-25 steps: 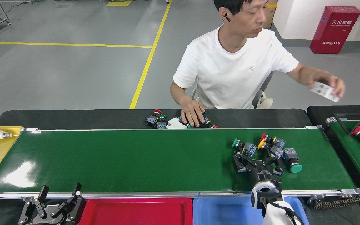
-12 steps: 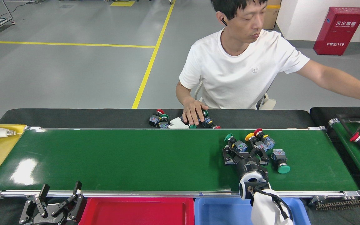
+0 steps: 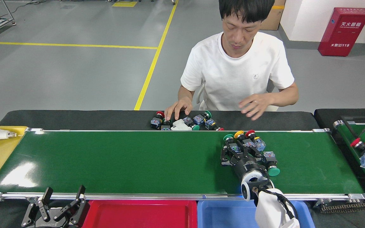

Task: Pick switch part from conveyor to tray

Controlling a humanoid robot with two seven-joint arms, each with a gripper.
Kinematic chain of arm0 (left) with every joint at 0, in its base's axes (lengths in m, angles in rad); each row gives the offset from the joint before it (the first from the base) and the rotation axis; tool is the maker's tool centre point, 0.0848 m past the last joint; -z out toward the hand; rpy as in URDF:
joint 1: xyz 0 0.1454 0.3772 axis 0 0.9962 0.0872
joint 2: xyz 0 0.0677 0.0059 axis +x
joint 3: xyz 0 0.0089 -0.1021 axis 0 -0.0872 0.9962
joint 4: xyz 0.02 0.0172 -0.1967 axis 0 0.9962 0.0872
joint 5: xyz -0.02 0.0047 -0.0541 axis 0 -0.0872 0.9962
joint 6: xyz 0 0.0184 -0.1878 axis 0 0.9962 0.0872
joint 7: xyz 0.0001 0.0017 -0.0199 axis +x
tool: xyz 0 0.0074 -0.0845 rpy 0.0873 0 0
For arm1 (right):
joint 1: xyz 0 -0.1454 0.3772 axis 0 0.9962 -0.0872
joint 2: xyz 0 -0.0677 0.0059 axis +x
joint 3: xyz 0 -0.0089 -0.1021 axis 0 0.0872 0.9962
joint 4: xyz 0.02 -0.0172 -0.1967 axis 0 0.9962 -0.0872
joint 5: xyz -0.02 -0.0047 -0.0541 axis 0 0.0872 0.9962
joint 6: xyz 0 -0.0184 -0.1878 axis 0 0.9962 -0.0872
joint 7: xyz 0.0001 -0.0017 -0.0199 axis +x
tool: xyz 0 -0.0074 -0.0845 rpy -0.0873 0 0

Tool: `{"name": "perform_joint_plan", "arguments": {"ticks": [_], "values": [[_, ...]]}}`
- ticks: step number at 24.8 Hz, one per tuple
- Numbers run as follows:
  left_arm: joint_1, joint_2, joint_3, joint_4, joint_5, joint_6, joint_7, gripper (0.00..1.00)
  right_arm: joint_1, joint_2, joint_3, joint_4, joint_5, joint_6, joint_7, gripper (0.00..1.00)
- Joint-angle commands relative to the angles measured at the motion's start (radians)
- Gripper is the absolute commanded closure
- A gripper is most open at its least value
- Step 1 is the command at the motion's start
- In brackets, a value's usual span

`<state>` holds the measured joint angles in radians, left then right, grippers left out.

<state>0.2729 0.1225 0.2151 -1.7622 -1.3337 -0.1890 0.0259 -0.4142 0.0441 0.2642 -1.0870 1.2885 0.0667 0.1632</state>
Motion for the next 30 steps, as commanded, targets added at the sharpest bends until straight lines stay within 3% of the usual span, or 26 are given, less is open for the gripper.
{"name": "perform_joint_plan", "arguments": {"ticks": [1,6,9,11,14,15,16,17,18,23,26,30], "values": [[-0.003,-0.023,0.012,-0.013,0.004,-0.027,0.014,0.0,-0.005,-0.003,-0.003,-0.062,-0.014,-0.034,0.007,0.94],[0.003,-0.044,0.033,-0.013,0.002,-0.026,0.014,0.0,0.121,-0.021,-0.003,-0.317,-0.094,-0.202,0.062,0.94],[0.009,-0.058,0.05,-0.008,-0.012,-0.006,0.008,0.0,0.27,-0.023,0.0,-0.488,-0.124,-0.433,0.073,0.93],[0.016,-0.063,0.043,-0.002,-0.021,-0.001,0.005,0.0,0.353,-0.007,0.016,-0.527,-0.123,-0.579,0.082,0.93],[0.035,-0.053,0.041,0.0,-0.058,-0.014,0.008,0.0,0.407,0.016,0.096,-0.527,-0.118,-0.639,0.093,0.87],[0.04,-0.055,0.041,0.0,-0.064,-0.015,0.009,0.0,0.41,0.016,0.121,-0.525,-0.117,-0.637,0.094,0.77],[0.04,-0.055,0.041,-0.002,-0.064,-0.018,0.012,0.0,0.414,0.016,0.142,-0.524,-0.115,-0.631,0.096,0.49],[0.04,-0.054,0.041,-0.002,-0.062,-0.021,0.013,0.0,0.416,0.017,0.148,-0.525,-0.117,-0.625,0.101,0.05],[0.04,-0.053,0.041,-0.003,-0.062,-0.029,0.012,0.0,0.419,0.02,0.148,-0.525,-0.117,-0.625,0.105,0.02],[0.042,-0.066,0.052,-0.008,-0.062,-0.081,0.014,0.0,0.411,0.025,0.142,-0.525,-0.121,-0.616,0.107,0.02],[0.042,-0.072,0.053,-0.007,-0.061,-0.081,0.014,0.0,0.405,0.022,0.129,-0.536,-0.12,-0.521,0.105,0.02],[0.042,-0.075,0.056,-0.007,-0.061,-0.073,0.014,0.0,0.368,0.025,-0.03,-0.58,-0.12,-0.404,0.099,0.02]]}}
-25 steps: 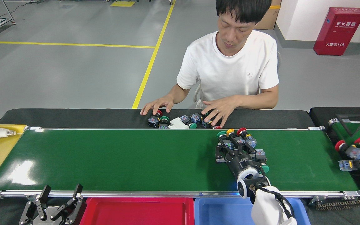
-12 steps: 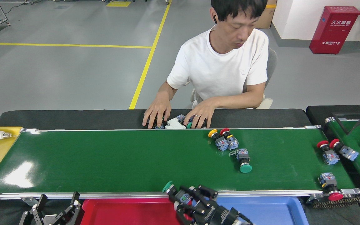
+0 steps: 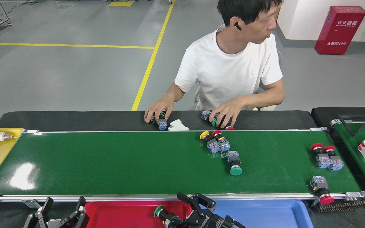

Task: Pick switch part from conveyor to tray

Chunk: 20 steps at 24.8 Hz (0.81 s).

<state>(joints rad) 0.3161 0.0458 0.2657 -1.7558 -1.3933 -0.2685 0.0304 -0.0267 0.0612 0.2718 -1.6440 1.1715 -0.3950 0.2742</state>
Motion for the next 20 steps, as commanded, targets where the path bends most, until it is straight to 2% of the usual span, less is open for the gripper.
{"name": "perform_joint_plan", "arguments": {"ticks": [1,5,8,11,14,20], "values": [[-0.003,0.002,0.006,-0.013,-0.001,0.006,0.008,0.0,-0.033,0.008,-0.1,-0.036,-0.003,0.099,-0.016,0.02],[-0.002,0.0,0.017,-0.014,-0.001,0.006,0.008,0.0,-0.061,-0.012,-0.312,-0.04,0.002,0.202,-0.092,0.02],[0.001,-0.001,0.02,-0.011,-0.001,0.008,0.009,0.0,0.005,-0.058,-0.416,-0.039,0.017,0.239,-0.211,0.02],[0.011,-0.001,0.021,-0.011,-0.001,0.014,0.009,0.0,0.125,-0.078,-0.454,-0.062,0.017,0.254,-0.297,0.02],[0.012,-0.001,0.027,-0.011,-0.001,0.028,0.009,0.0,0.274,-0.086,-0.453,-0.129,0.016,0.231,-0.326,0.02],[0.018,-0.001,0.026,-0.01,-0.003,0.028,0.009,0.0,0.301,-0.086,-0.451,-0.126,0.016,0.205,-0.32,0.02]]}}
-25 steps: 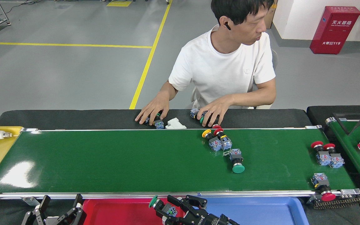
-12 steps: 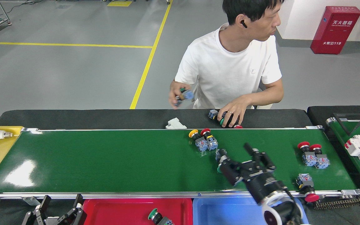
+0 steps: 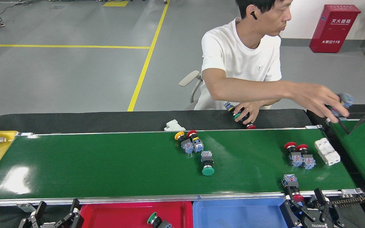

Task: Pick switch part from conveyor to tray

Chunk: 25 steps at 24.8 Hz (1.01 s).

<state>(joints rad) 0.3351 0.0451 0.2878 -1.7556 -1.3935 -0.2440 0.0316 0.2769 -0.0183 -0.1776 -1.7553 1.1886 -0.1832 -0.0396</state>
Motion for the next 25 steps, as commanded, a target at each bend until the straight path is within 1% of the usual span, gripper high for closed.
{"name": "perform_joint_plan", "arguments": {"ticks": [1,2,4,6,8,10,13,15,16,17,19,20,23,25], "values": [[-0.001,0.001,-0.004,-0.01,-0.006,0.002,0.008,0.0,-0.002,-0.008,-0.002,-0.013,-0.001,-0.006,-0.002,0.02],[-0.002,0.006,-0.01,-0.008,-0.007,-0.001,0.008,0.0,-0.012,-0.009,0.001,-0.007,0.002,-0.001,0.014,0.02],[-0.01,0.015,-0.035,-0.004,-0.018,-0.012,0.007,0.0,-0.033,-0.006,0.007,0.01,0.022,0.001,0.084,0.02],[-0.045,0.029,-0.107,0.021,-0.05,-0.014,0.007,0.0,-0.064,0.005,0.035,0.02,0.039,0.001,0.132,0.02],[-0.126,0.055,-0.185,0.056,-0.107,-0.014,0.005,0.0,-0.079,0.009,0.043,0.03,0.042,0.002,0.139,0.02],[-0.208,0.064,-0.242,0.128,-0.144,-0.014,0.004,0.0,-0.108,0.005,0.059,0.06,0.049,0.002,0.162,0.02],[-0.332,0.064,-0.306,0.243,-0.153,-0.014,-0.007,0.0,-0.14,0.011,0.124,0.1,0.094,0.005,0.201,0.03],[-0.421,0.064,-0.354,0.329,-0.153,-0.009,-0.021,0.0,-0.162,0.024,0.133,0.111,0.094,0.031,0.202,0.04],[-0.458,0.061,-0.364,0.364,-0.153,-0.006,-0.029,0.0,-0.17,0.028,0.135,0.119,0.092,0.033,0.204,0.08],[-0.493,0.059,-0.372,0.398,-0.153,-0.008,-0.033,0.0,-0.177,0.028,0.144,0.129,0.092,0.03,0.21,0.2],[-0.554,0.049,-0.38,0.462,-0.154,-0.008,-0.035,0.0,-0.202,0.02,0.188,0.164,0.092,0.03,0.245,0.58],[-0.576,0.048,-0.4,0.487,-0.157,-0.006,-0.035,0.0,-0.214,0.014,0.204,0.177,0.092,0.03,0.254,0.69],[-0.634,0.042,-0.457,0.565,-0.159,0.005,-0.035,0.0,-0.226,0.014,0.21,0.186,0.088,0.022,0.256,0.81],[-0.65,0.025,-0.464,0.59,-0.16,0.009,-0.041,0.0,-0.226,0.02,0.21,0.186,0.088,-0.004,0.256,0.85]]}}
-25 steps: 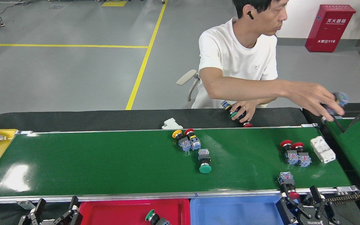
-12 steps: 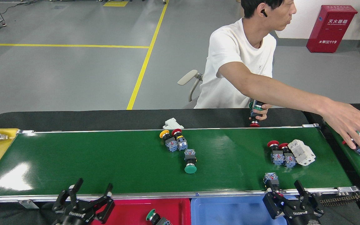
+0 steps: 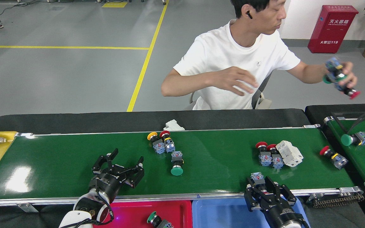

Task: Pick switch part from conveyor to tray

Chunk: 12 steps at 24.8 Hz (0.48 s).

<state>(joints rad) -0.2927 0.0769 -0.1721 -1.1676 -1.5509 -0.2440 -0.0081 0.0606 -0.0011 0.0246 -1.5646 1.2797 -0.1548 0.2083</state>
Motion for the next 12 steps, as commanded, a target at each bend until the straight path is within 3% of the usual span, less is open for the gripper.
{"name": "perform_joint_plan", "arguments": {"ticks": [1,4,7,10,12], "values": [[-0.026,-0.014,-0.006,0.008,-0.003,0.009,-0.013,0.0,-0.012,0.006,0.008,-0.009,-0.003,-0.054,0.008,0.87],[-0.039,-0.02,-0.009,0.029,-0.003,0.011,-0.021,0.0,-0.01,0.01,0.008,-0.025,-0.019,-0.114,0.008,0.9],[-0.089,-0.022,-0.009,0.095,-0.003,0.012,-0.019,0.0,0.005,0.006,0.009,-0.084,-0.076,-0.212,0.008,0.91],[-0.135,-0.022,-0.007,0.175,-0.003,0.012,-0.018,0.0,0.048,0.007,0.012,-0.132,-0.148,-0.428,0.013,0.91],[-0.157,-0.022,-0.007,0.21,-0.003,0.012,-0.016,0.0,0.059,0.029,0.043,-0.132,-0.157,-0.562,0.019,0.91]]}}
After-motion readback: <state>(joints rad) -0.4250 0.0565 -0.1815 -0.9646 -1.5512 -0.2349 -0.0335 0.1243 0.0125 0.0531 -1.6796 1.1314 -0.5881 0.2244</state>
